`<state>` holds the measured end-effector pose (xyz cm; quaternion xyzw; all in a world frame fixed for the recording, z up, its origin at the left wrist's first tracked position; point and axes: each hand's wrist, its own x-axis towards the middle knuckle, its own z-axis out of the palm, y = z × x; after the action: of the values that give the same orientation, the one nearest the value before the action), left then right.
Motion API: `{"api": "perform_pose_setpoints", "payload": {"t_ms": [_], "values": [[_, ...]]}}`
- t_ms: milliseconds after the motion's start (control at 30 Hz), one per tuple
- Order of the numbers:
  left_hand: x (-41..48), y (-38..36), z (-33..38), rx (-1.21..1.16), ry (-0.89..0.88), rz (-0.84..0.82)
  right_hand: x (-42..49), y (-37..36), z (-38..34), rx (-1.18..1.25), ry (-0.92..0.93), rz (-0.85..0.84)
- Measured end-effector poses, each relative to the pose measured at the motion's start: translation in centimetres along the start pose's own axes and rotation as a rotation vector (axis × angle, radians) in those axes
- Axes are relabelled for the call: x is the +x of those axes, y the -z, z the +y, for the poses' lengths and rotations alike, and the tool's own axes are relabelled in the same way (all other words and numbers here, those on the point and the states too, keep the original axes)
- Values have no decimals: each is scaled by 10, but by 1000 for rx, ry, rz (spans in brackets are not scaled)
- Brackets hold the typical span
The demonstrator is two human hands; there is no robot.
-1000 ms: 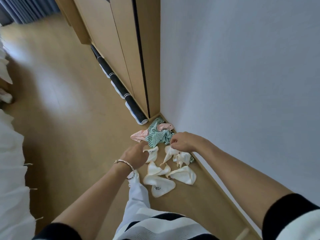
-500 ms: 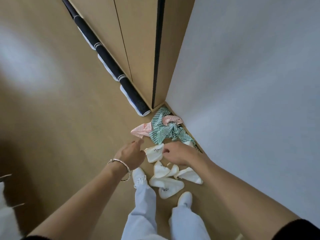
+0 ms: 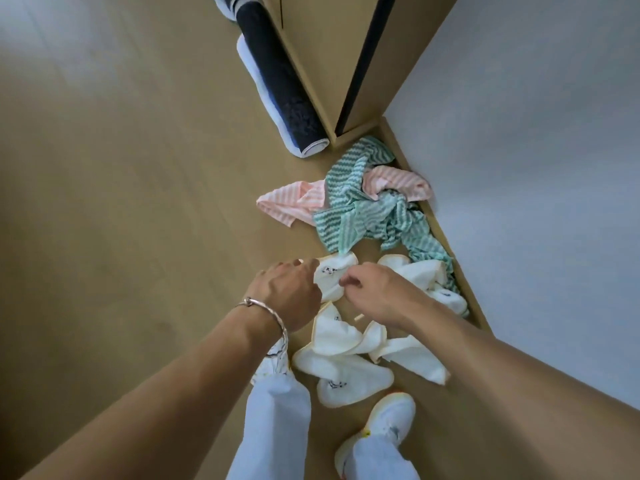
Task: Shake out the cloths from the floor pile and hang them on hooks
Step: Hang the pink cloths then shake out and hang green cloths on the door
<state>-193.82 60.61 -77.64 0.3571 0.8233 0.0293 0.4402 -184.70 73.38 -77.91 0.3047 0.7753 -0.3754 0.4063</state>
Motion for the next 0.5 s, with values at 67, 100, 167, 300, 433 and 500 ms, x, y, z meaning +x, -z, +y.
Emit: {"api": "perform_pose_setpoints", "payload": {"t_ms": [67, 100, 167, 300, 433, 500], "values": [[20, -24, -20, 19, 18, -21, 34, -17, 13, 11, -9, -12], [30, -34, -29, 31, 27, -27, 50, -25, 19, 11, -9, -20], [49, -51, -45, 33, 44, -28, 82, -37, 29, 3, -6, -30], [85, -74, -64, 26, 60, -16, 132, -48, 40, -16, 3, 7], [119, -93, -74, 39, 67, 0, 177, -54, 45, -67, 44, 9], [131, -100, -77, 57, 63, 12, 197, -56, 45, -70, 51, 31]]}}
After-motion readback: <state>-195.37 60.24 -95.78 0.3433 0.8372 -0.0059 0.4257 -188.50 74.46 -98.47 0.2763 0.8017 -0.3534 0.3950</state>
